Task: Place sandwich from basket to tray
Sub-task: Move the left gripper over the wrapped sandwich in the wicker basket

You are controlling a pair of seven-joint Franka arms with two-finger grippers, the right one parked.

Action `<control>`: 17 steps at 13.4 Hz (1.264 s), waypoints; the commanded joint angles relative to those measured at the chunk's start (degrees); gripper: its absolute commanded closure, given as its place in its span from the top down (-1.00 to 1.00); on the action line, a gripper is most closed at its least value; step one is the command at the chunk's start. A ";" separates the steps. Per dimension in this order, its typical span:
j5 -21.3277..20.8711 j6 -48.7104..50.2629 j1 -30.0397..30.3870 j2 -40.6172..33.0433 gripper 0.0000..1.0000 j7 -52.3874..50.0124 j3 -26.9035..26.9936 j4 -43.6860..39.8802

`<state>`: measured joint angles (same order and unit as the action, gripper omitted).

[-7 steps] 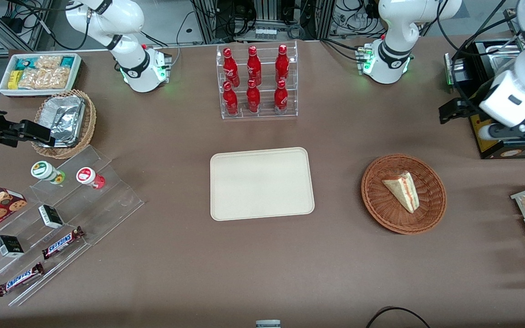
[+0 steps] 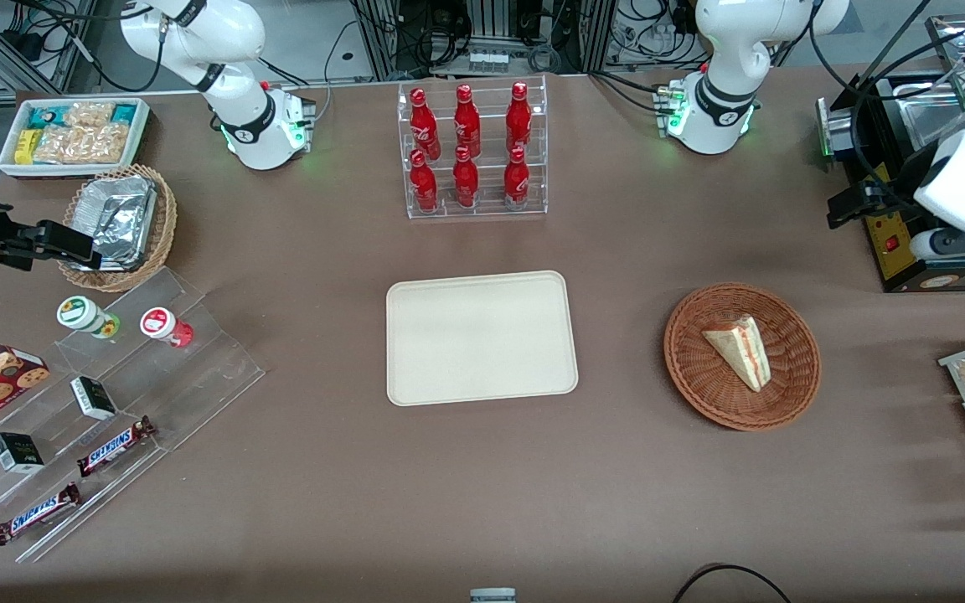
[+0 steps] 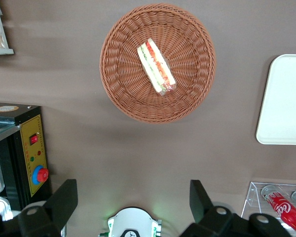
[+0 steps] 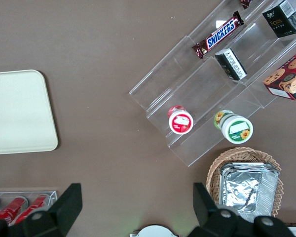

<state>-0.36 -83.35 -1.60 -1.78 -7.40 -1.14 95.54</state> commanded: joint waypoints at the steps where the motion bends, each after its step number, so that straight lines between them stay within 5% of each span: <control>1: 0.71 -4.95 -0.42 1.25 1.00 0.72 0.44 3.85; 11: 0.45 -25.97 -1.12 7.75 1.00 -5.16 0.09 15.29; 17: 0.53 -40.20 -1.21 8.46 1.00 -18.76 0.00 23.99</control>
<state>-0.32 -120.26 -2.16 7.47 -20.75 -1.40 116.96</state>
